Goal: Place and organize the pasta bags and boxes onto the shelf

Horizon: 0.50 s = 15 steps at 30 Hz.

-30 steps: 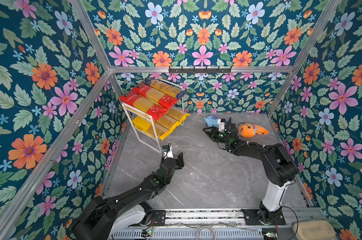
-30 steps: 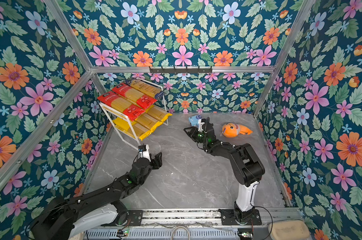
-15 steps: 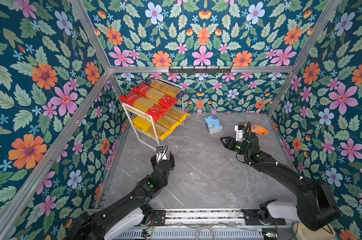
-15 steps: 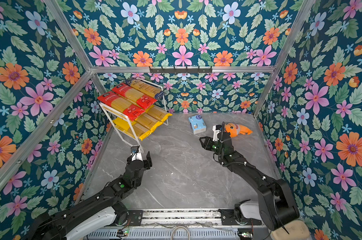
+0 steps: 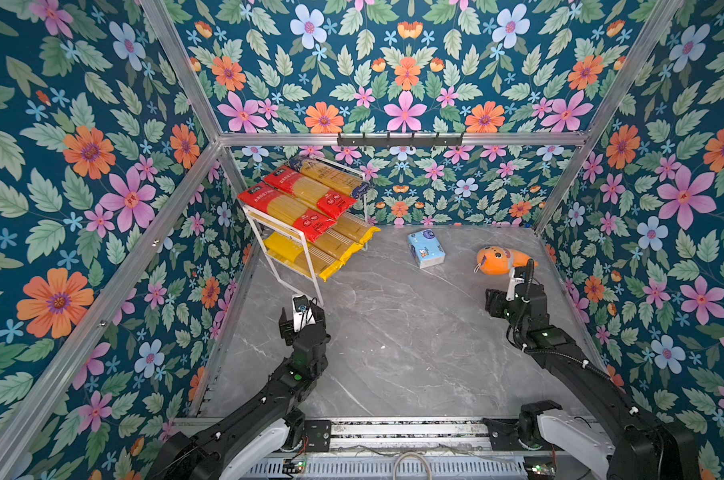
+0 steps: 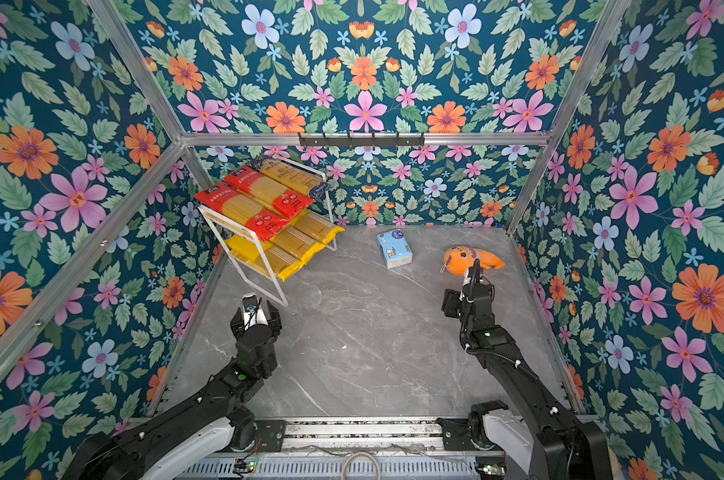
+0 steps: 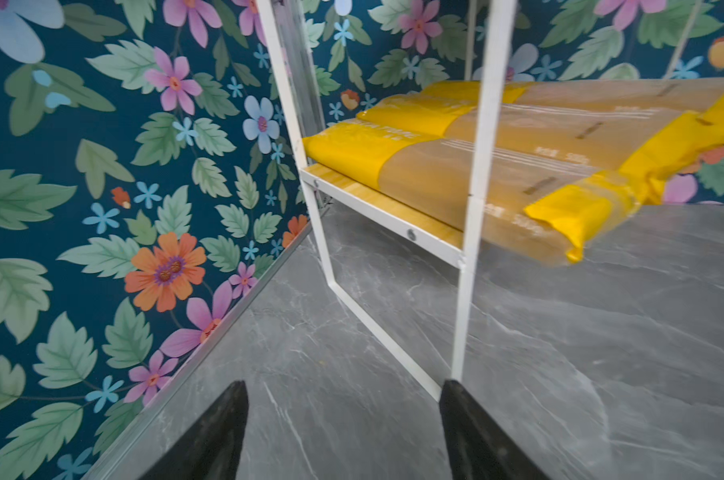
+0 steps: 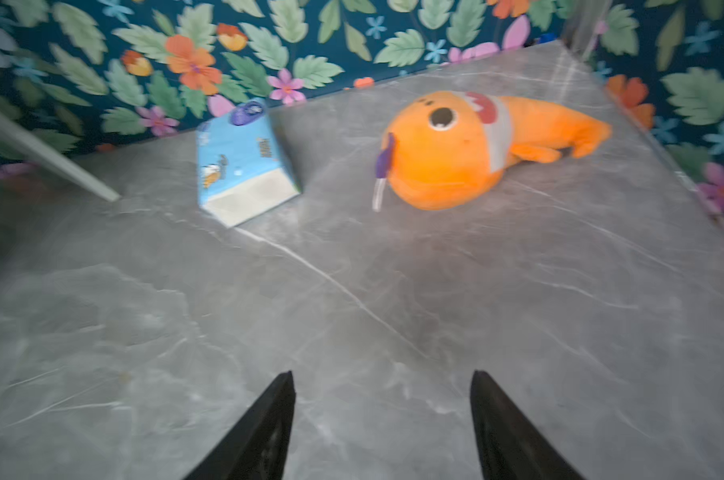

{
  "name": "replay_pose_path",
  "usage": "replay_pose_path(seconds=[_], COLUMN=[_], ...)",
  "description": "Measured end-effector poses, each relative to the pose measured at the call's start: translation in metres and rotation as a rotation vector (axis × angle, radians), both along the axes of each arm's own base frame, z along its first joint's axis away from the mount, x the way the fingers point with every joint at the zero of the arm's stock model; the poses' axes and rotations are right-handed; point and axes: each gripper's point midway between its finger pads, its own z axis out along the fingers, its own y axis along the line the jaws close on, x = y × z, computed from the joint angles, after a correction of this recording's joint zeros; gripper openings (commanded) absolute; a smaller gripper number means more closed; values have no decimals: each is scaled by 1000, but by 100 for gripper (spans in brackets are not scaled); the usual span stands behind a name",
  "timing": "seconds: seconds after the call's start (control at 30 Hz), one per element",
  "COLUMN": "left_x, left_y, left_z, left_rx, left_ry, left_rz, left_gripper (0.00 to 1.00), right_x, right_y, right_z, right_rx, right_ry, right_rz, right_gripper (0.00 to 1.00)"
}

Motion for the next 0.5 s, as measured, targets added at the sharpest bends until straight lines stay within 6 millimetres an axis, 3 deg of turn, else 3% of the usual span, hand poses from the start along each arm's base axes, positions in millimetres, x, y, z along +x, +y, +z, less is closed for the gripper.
replay_pose_path(seconds=[0.2,0.5], left_x=[3,5], left_y=[25,44], left_z=[0,-27], left_rx=[-5,-18], left_ry=[-36,-4], left_rz=[101,138], left_gripper=[75,76], right_x=[-11,-24], right_y=[-59,-81], right_z=[-2,-35], right_rx=[-87,-143], right_ry=[-33,-70], right_rz=[-220,-332], right_gripper=[71,70])
